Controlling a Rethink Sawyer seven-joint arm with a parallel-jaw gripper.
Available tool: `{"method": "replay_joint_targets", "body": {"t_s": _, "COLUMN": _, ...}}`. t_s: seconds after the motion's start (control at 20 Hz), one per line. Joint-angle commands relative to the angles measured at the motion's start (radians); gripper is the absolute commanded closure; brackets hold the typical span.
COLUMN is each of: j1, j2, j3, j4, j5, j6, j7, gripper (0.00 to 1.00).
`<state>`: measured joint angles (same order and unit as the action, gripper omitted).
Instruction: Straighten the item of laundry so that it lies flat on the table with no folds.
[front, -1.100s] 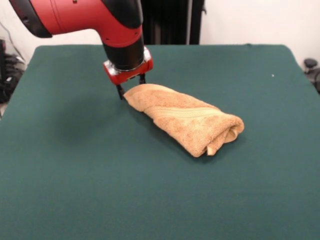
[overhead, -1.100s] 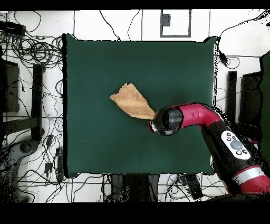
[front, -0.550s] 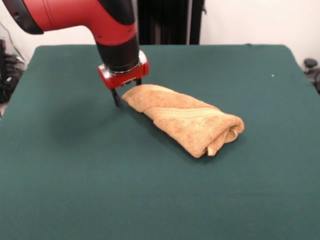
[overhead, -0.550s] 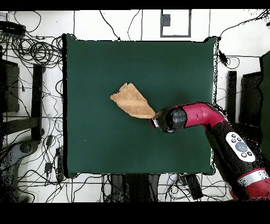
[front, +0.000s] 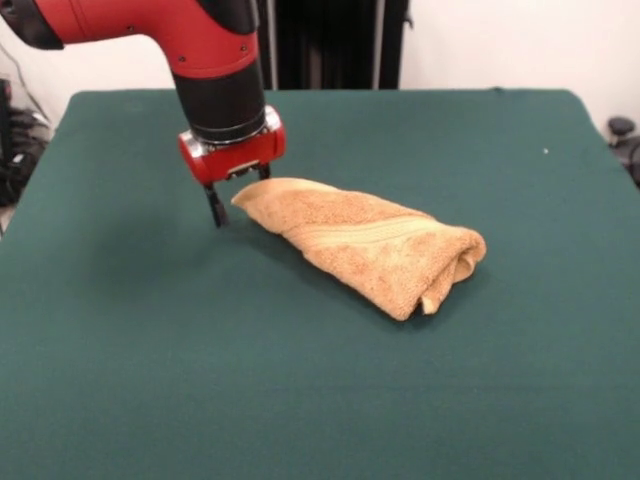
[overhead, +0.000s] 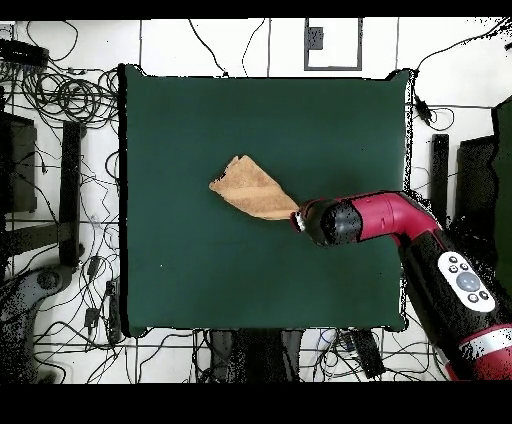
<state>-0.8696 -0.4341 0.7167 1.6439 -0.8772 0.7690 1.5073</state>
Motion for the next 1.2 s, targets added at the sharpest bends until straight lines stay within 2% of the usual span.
{"method": "replay_joint_targets", "body": {"t_s": 0.05, "j1": 0.015, "j2": 0.033, "j3": 0.091, "j4": 0.04, "j5": 0.001, "j6": -0.025, "j7": -0.284, "gripper": 0.0}}
{"method": "replay_joint_targets", "body": {"t_s": 0.8, "j1": 0.013, "j2": 0.058, "j3": 0.103, "j4": 0.035, "j5": 0.01, "j6": 0.011, "j7": -0.293, "gripper": 0.0}}
{"method": "replay_joint_targets", "body": {"t_s": 0.85, "j1": 0.014, "j2": 0.058, "j3": 0.103, "j4": 0.034, "j5": 0.01, "j6": 0.013, "j7": -0.293, "gripper": 1.0}}
{"method": "replay_joint_targets", "body": {"t_s": 1.2, "j1": 0.024, "j2": 0.047, "j3": 0.091, "j4": 0.033, "j5": 0.001, "j6": 0.022, "j7": -0.282, "gripper": 1.0}}
